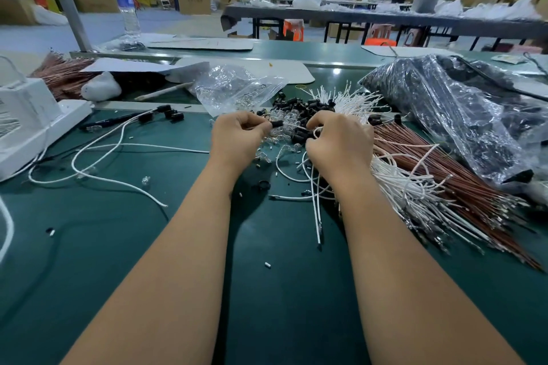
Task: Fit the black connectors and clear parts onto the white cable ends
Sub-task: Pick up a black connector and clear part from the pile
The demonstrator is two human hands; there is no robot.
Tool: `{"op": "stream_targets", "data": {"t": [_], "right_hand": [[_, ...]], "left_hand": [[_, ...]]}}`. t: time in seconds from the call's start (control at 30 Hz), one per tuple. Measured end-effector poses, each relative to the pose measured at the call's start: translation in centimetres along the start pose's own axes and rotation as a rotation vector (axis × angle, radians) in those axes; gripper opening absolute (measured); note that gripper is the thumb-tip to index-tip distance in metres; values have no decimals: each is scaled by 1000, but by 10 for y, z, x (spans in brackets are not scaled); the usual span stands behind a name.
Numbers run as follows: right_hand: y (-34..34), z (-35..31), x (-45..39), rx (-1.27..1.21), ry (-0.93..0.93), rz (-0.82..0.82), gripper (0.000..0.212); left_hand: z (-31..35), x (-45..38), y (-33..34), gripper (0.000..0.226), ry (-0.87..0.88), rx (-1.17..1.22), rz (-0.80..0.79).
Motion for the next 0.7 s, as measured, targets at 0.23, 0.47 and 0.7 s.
{"op": "stream_targets", "data": {"t": [0.23,0.47,0.7], "right_hand": [[-9,-3,0,-165,-28,71,29],[-28,-5,6,27,-2,408,27],[-15,-13,4,-71,-131,274,21]], "left_hand": [[-10,-5,-32,12,-56,169,207],[-4,-3,-21,14,-31,169,96],[-6,-2,-15,13,-49,176,34]]}}
Point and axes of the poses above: each hand's wrist, its own x-axis away from the middle knuckle, its own y-axis out of the palm, z = x × y, the point moved 7 cm from there along -x, towards the middle knuckle, and after that the axes turned 9 degrees about y, right-handed, at the moved point
